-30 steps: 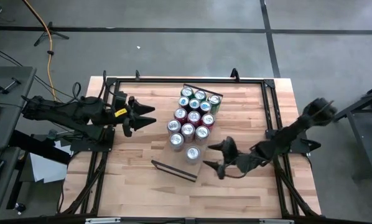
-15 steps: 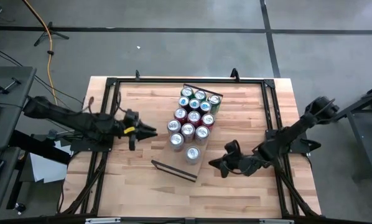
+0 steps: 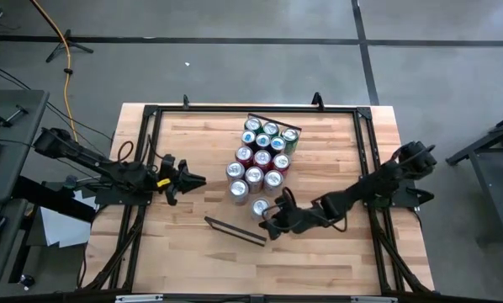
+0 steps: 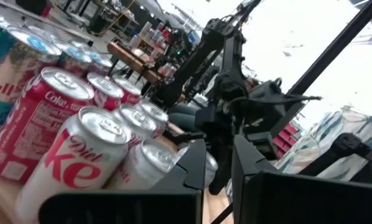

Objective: Place canned beverage on shelf
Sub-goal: Put the white and pink soda can on the shelf aligned with the other white and pink soda can

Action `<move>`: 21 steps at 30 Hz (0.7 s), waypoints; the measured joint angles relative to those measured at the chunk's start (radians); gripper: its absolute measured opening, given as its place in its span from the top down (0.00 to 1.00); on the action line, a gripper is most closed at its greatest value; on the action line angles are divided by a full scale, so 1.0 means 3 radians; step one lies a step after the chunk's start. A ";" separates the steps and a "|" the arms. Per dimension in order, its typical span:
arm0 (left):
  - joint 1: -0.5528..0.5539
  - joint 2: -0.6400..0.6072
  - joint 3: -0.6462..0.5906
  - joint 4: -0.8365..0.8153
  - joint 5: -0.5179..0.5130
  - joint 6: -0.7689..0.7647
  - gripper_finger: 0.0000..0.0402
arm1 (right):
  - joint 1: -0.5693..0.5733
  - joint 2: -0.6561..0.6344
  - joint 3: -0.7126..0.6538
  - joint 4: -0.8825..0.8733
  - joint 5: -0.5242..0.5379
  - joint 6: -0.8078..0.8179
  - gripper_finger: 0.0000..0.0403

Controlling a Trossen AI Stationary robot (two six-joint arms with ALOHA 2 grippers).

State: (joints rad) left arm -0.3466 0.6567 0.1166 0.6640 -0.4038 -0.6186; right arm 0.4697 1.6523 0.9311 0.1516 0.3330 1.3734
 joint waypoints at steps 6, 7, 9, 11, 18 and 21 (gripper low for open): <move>0.0000 -0.0015 -0.0006 -0.0079 -0.0004 0.0060 1.00 | -0.0152 0.0040 0.0095 -0.0006 -0.0016 -0.0104 1.00; 0.0000 -0.0015 -0.0006 -0.0076 -0.0005 0.0063 1.00 | -0.0173 0.0040 0.0095 -0.0007 -0.0019 -0.0103 1.00; 0.0000 -0.0015 -0.0006 -0.0075 -0.0004 0.0066 1.00 | -0.0214 0.0040 0.0095 -0.0005 -0.0027 -0.0094 1.00; 0.0000 -0.0015 -0.0006 -0.0075 -0.0002 0.0067 1.00 | -0.0256 0.0040 0.0095 -0.0003 -0.0021 -0.0094 1.00; 0.0000 -0.0015 -0.0006 -0.0074 -0.0002 0.0183 1.00 | -0.0380 0.0040 0.0095 0.0042 -0.0002 -0.0152 1.00; 0.0000 -0.0015 -0.0006 -0.0075 -0.0004 0.0269 1.00 | -0.0414 0.0039 0.0095 0.0108 0.0000 -0.0243 1.00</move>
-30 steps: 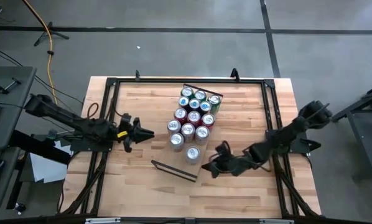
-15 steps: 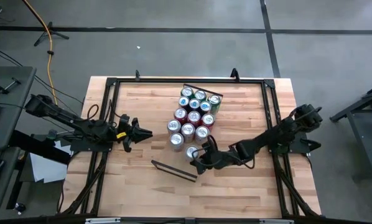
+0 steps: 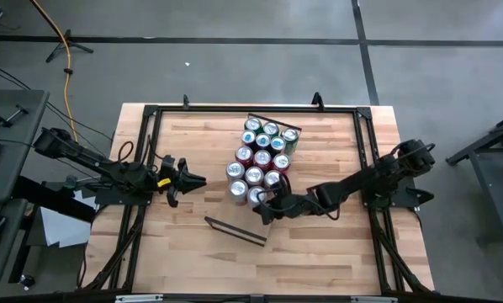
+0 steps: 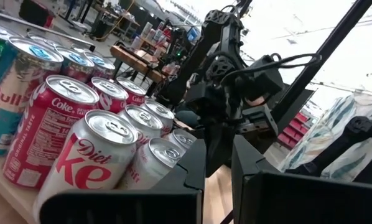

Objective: Place canned beverage on shelf
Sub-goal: Put the white and pink soda can on the shelf aligned with the other white and pink soda can, then return to Home Position

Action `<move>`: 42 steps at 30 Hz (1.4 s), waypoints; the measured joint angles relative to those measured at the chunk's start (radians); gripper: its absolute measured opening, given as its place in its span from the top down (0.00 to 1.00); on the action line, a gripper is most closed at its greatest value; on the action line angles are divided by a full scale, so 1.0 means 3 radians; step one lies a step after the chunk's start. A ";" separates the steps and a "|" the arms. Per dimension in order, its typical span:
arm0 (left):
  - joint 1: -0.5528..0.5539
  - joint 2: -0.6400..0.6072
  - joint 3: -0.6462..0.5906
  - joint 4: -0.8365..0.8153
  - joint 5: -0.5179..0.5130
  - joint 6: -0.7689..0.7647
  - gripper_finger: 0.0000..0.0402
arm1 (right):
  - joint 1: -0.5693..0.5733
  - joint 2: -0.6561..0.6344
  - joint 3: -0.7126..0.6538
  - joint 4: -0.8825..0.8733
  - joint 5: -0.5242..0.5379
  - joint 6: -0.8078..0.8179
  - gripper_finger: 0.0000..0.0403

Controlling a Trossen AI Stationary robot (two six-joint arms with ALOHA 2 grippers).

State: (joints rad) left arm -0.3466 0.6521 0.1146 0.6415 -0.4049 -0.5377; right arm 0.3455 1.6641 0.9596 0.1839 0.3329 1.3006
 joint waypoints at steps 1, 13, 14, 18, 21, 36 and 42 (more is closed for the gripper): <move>0.0000 0.0000 0.0000 -0.0001 0.0000 0.0024 1.00 | -0.0011 -0.0003 0.0000 0.0017 0.0000 -0.0015 1.00; 0.0111 -0.0009 0.0081 0.0187 0.0011 0.0189 1.00 | 0.0077 -0.0547 -0.0003 -0.0228 -0.0322 -0.1192 1.00; 0.0165 -0.0009 0.0138 0.0204 0.0037 0.0238 1.00 | 0.0090 -0.0655 -0.0003 -0.0306 -0.0294 -0.1273 1.00; 0.0546 0.0025 0.0438 -0.0005 0.0478 0.0451 1.00 | 0.0091 -0.1077 -0.0003 -0.0832 -0.0037 -0.1452 1.00; 0.0967 0.0067 0.0664 -0.0382 0.1068 0.0580 1.00 | 0.0057 -0.1352 -0.0003 -0.1212 0.0136 -0.1522 1.00; 0.1712 -0.0560 0.0122 -0.0136 0.1831 0.0314 1.00 | -0.0069 -0.1958 -0.0003 -0.1700 0.0297 -0.1833 1.00; 0.1224 -0.0862 -0.0071 -0.0121 0.1392 0.0483 1.00 | -0.0069 -0.1954 -0.0003 -0.1706 0.0302 -0.1781 1.00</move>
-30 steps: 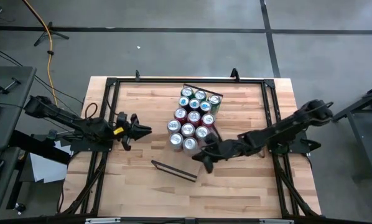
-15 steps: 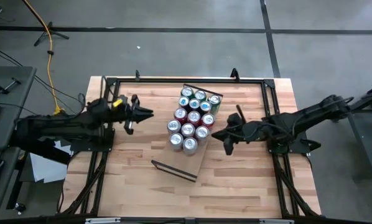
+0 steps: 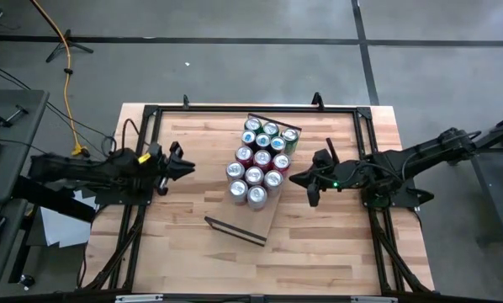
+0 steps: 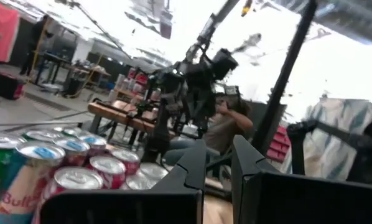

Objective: Place canned beverage on shelf
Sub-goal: Return to Home Position

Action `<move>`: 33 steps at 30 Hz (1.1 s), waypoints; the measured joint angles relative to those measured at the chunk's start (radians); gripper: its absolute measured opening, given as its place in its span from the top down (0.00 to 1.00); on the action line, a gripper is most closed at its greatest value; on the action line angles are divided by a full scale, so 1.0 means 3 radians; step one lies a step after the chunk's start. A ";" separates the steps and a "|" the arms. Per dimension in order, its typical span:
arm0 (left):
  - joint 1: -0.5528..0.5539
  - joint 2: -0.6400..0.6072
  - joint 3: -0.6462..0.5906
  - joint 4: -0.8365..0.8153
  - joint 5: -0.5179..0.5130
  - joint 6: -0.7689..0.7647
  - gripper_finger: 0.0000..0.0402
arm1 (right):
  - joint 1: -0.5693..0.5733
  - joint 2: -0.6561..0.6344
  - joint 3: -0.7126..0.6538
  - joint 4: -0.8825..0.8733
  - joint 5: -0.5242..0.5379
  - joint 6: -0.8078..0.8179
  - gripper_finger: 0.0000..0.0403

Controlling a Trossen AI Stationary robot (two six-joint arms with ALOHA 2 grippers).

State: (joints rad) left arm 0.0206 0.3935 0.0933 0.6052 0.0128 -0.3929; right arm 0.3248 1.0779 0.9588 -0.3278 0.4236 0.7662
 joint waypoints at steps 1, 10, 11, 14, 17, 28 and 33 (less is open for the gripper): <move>-0.0063 -0.0038 -0.0037 -0.0017 -0.0030 0.0058 1.00 | 0.0000 0.0001 0.0000 0.0000 0.0000 0.0015 1.00; -0.0152 -0.0495 -0.0271 -0.0290 0.0112 0.0213 1.00 | 0.0010 0.0000 0.0000 0.0005 0.0004 0.0201 1.00; -0.0153 -0.0534 -0.0271 -0.0337 0.0118 0.0213 1.00 | 0.0020 0.0000 0.0000 -0.0001 -0.0013 0.0210 1.00; -0.0153 -0.0614 -0.0271 -0.0380 0.0121 0.0155 1.00 | 0.0067 -0.0001 0.0000 -0.0047 -0.0037 0.0156 1.00; -0.0153 -0.0627 -0.0271 -0.0441 0.0102 0.0082 1.00 | 0.0114 -0.0027 0.0000 -0.0189 -0.0041 0.0066 1.00; -0.0153 -0.0614 -0.0271 -0.0475 0.0097 0.0007 1.00 | -0.0244 -0.1071 -0.1083 0.0450 -0.0582 -0.0557 1.00; -0.0153 -0.0614 -0.0271 -0.0487 0.0095 0.0007 0.99 | -0.1053 -0.1654 -0.1761 0.1180 -0.1305 -0.0967 1.00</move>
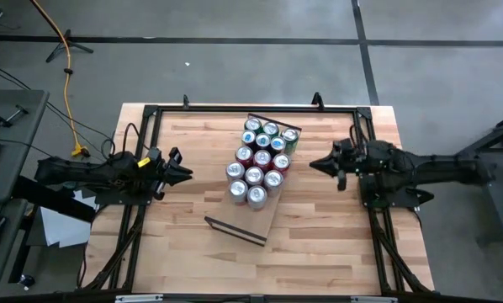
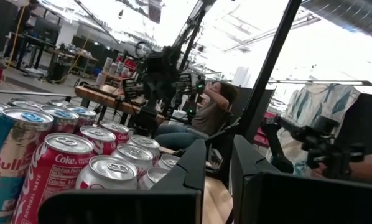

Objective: Place canned beverage on shelf
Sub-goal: Return to Home Position

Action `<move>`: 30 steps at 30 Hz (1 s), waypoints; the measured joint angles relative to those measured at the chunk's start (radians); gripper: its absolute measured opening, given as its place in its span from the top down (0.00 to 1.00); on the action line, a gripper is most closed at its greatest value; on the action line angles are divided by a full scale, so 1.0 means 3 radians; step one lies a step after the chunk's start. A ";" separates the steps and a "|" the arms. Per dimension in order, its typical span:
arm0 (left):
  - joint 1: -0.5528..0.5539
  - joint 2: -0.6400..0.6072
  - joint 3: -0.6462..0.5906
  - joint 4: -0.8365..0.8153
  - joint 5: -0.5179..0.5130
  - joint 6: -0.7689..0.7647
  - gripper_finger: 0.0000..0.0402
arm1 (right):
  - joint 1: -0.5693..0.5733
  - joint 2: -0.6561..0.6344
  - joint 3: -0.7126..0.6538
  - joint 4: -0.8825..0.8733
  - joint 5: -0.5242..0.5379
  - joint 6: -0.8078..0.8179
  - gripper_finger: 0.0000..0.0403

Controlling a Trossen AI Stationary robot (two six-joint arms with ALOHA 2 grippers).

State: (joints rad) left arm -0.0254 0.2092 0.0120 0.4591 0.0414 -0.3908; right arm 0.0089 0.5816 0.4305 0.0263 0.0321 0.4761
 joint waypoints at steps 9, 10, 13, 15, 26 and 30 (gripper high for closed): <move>0.0000 0.0000 0.0000 0.0000 -0.0004 0.0001 0.99 | -0.0452 -0.0783 -0.0431 0.0223 -0.0667 -0.0217 1.00; 0.0000 0.0000 0.0000 0.0000 -0.0004 0.0001 0.99 | -0.0402 -0.0874 -0.0485 0.0242 -0.0633 -0.0194 1.00; 0.0000 0.0000 0.0000 0.0000 -0.0004 0.0001 0.99 | -0.0169 -0.1149 -0.0738 0.0333 -0.0372 -0.0095 1.00; 0.0000 0.0000 0.0000 0.0000 -0.0004 0.0001 0.99 | 0.0024 -0.1310 -0.0956 0.0501 -0.0145 -0.0030 1.00; 0.0000 0.0000 0.0000 0.0000 -0.0003 0.0001 0.99 | 0.0372 -0.1802 -0.1270 0.0300 0.0367 -0.0641 1.00; 0.0000 0.0000 0.0001 0.0000 -0.0003 0.0001 0.99 | 0.0312 -0.1937 -0.1270 -0.0295 0.0286 -0.0656 1.00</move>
State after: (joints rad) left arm -0.0254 0.2092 0.0124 0.4591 0.0406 -0.3904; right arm 0.1025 0.0005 0.0494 -0.0624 0.1180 0.2794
